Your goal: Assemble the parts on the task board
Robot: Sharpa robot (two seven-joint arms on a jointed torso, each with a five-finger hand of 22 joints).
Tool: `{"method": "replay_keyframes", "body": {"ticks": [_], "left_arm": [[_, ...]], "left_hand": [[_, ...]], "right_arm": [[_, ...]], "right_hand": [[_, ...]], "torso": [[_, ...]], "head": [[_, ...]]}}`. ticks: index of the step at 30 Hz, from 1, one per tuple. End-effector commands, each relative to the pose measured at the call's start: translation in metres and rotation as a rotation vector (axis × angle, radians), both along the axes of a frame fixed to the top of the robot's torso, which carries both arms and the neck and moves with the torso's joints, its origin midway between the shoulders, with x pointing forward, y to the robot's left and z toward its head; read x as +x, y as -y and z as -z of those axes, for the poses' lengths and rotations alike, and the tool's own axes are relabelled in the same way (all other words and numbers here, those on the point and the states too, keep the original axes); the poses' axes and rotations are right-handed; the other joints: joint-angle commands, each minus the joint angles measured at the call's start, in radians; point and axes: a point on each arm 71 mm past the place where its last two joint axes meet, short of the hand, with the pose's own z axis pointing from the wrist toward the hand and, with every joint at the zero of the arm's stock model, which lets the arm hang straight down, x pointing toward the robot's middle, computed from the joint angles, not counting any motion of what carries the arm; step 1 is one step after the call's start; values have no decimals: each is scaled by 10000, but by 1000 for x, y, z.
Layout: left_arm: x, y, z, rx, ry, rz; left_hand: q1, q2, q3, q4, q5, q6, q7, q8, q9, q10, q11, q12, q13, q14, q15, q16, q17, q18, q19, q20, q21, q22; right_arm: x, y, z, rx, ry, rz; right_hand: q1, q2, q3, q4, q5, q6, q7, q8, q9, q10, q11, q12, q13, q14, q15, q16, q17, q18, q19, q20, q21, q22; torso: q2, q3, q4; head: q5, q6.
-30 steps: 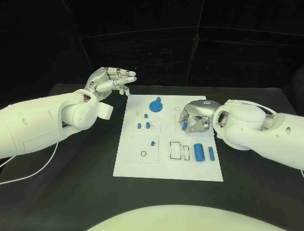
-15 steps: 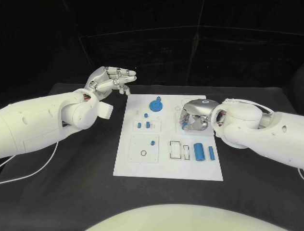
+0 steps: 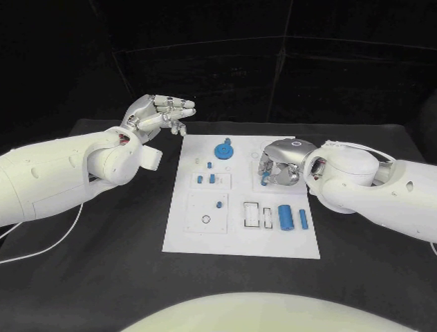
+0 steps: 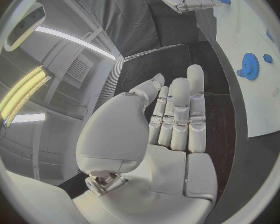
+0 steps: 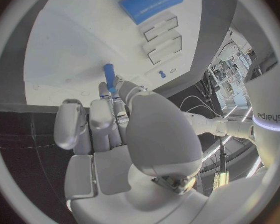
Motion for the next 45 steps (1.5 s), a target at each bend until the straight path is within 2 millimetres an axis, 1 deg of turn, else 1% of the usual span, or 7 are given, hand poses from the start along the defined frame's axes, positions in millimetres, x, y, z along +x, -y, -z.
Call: {"method": "replay_keyframes", "body": {"ticks": [1, 11, 15, 19, 28, 31, 45], "left_arm": [[0, 0, -1, -77, 10, 73], [1, 0, -1, -64, 22, 37], [1, 1, -1, -69, 26, 50], [1, 2, -1, -81, 26, 86], [1, 5, -1, -99, 27, 134], [1, 6, -1, -111, 28, 161], [1, 9, -1, -137, 22, 231]], "left_hand": [[28, 98, -51, 29, 48, -43, 5, 50, -7, -47, -7, 49, -4, -56, 15, -34, -15, 60, -51, 19, -29, -14], [28, 98, -51, 29, 48, -43, 5, 50, -7, -47, -7, 49, -4, -56, 15, -34, -15, 60, -51, 19, -29, -14], [28, 98, -51, 29, 48, -43, 5, 50, -7, -47, -7, 49, -4, -56, 15, -34, -15, 60, -51, 19, -29, -14], [35, 111, -51, 31, 49, -52, 6, 56, -7, -57, -6, 56, -5, -58, 17, -33, -18, 60, -49, 20, -36, -20], [35, 111, -51, 31, 49, -52, 6, 56, -7, -57, -6, 56, -5, -58, 17, -33, -18, 60, -49, 20, -36, -20], [35, 111, -51, 31, 49, -52, 6, 56, -7, -57, -6, 56, -5, -58, 17, -33, -18, 60, -49, 20, -36, -20], [36, 116, -54, 33, 49, -58, 8, 60, -6, -63, -4, 60, -5, -59, 18, -33, -20, 60, -48, 21, -40, -23]], "right_arm": [[-3, -2, -10, 450, 763, -36], [-26, -17, -35, 1626, 1312, -691], [-34, -33, -41, 2127, 1221, -1127], [-39, -56, -43, 2437, 1023, -1704], [-50, -93, -23, 2517, 201, -2884], [-53, -101, -14, 2556, -74, -3188], [-57, -117, 13, 2246, -767, -3653]], "right_hand": [[151, -6, 136, -71, 14, 59, 24, -19, -11, 150, -25, -64, 18, 116, -86, 78, 11, -134, 100, -10, 87, 61], [154, -97, 285, -194, 32, 71, 43, -65, -31, 184, -7, -152, 19, 118, -74, 122, 48, -152, 138, -3, 151, 152], [147, -126, 319, -223, 36, 68, 50, -79, -37, 186, 0, -178, 18, 116, -70, 125, 44, -155, 144, 0, 165, 171], [140, -141, 335, -236, 39, 67, 55, -87, -40, 187, 4, -191, 18, 113, -67, 121, 31, -156, 145, 2, 170, 177], [22, -248, 403, -285, 190, 64, 77, -139, -56, 199, 27, -284, 18, 97, -43, 117, -8, -150, 111, 24, 170, 165], [-4, -267, 425, -302, 248, 64, 79, -153, -59, 203, 32, -311, 18, 93, -40, 121, -11, -149, 106, 29, 174, 169], [-10, -288, 464, -342, 294, 58, 84, -174, -63, 201, 36, -347, 18, 89, -37, 123, -20, -147, 98, 33, 176, 169]], "torso": [[-6, -3, 3], [6, -1, 18], [9, -2, -3], [21, -7, 12], [36, -4, 33], [27, -8, 10], [17, -6, 19]], "head": [[8, 24], [38, 69], [107, 54], [160, 24], [224, -60], [295, -72], [408, -198]]}}
